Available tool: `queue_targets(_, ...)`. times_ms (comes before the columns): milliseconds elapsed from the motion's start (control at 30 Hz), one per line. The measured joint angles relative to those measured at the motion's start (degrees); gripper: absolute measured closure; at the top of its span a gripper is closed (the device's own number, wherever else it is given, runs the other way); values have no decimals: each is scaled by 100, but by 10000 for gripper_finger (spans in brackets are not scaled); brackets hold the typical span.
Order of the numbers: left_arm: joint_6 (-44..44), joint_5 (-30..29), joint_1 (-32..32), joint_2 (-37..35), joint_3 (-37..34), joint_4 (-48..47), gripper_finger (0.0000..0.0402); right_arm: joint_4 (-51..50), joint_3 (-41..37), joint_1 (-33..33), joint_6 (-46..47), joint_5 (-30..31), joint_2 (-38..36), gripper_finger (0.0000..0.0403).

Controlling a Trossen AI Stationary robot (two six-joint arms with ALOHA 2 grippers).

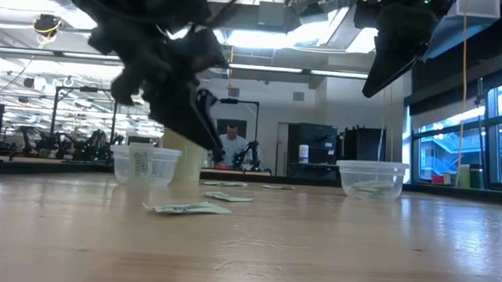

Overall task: Pick and place Stevia / Truvia into bins
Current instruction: Put the stevia packet into the left transparent container

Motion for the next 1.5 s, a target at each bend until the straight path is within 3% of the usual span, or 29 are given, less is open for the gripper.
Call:
queue_targets(200, -148, 153, 8, 609, 2, 478, 293, 6, 0, 0, 17, -2, 0, 233)
queue_targets(633, -499, 113, 10, 1172, 26, 725, 295, 10, 0, 0, 42, -2, 0, 233)
queue_targets(833, -547, 114, 10, 1164, 22, 684, 307, 9, 0, 0, 37, -4, 0, 233)
queue_targets(1267, -553, 134, 10, 1110, 7, 600, 384, 0, 0, 0, 24, -4, 0, 233)
queue_targets(1500, -553, 276, 10, 386, -29, 64, 398, -35, -2, 0, 38, -4, 2, 233)
